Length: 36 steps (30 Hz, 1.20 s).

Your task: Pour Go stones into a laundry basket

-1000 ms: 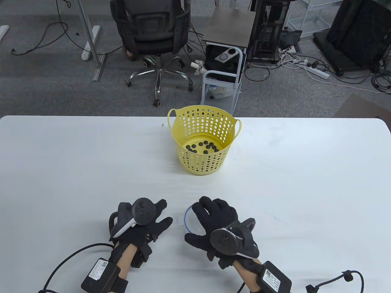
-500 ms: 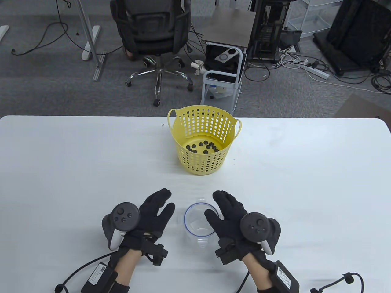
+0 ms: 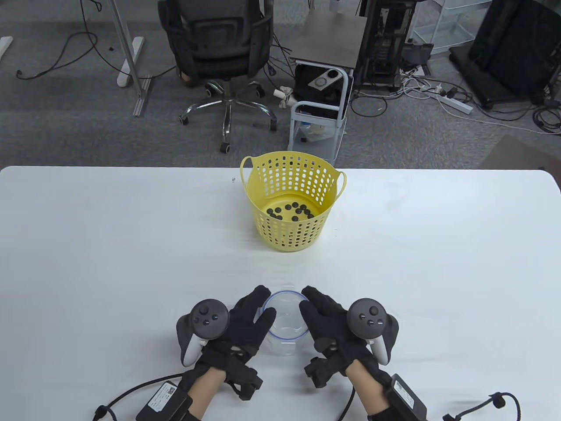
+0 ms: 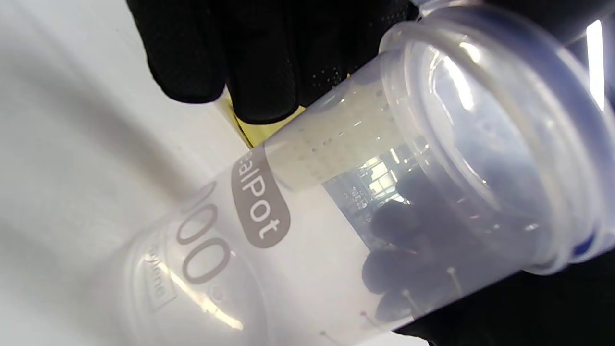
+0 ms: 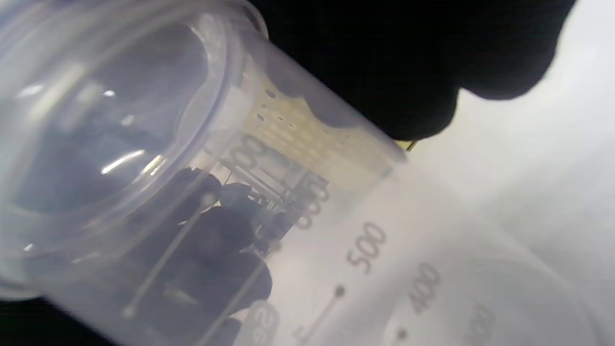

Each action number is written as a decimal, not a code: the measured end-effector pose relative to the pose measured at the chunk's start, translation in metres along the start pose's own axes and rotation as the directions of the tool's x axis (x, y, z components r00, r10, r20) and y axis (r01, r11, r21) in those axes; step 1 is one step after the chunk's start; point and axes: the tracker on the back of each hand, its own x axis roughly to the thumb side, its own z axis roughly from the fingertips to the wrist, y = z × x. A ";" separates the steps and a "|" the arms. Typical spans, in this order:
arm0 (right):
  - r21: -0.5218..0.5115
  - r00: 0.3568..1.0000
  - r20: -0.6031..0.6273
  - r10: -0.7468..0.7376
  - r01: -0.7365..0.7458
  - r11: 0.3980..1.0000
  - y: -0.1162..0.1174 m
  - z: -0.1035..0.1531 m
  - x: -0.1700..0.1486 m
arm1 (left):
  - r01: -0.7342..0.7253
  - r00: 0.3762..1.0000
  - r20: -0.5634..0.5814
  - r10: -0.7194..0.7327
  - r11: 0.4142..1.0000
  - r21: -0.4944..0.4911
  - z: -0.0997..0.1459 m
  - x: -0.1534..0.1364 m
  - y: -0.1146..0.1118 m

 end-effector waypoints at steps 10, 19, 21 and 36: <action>0.064 1.000 -0.025 -0.008 0.009 0.998 0.008 -0.001 -0.006 | -0.026 0.999 -0.026 0.025 0.999 -0.043 -0.004 -0.005 -0.005; 0.326 0.944 -0.162 -0.287 0.326 0.887 0.029 -0.005 -0.026 | -0.258 0.963 -0.179 0.203 0.887 -0.384 -0.014 -0.013 -0.018; 0.314 0.942 -0.165 -0.293 0.332 0.890 0.029 -0.005 -0.026 | -0.235 0.970 -0.157 0.187 0.894 -0.381 -0.012 -0.013 -0.018; 0.164 0.972 -0.105 -0.209 0.224 0.961 -0.002 -0.028 -0.016 | 0.001 1.000 0.022 0.001 0.996 -0.091 0.003 0.016 0.005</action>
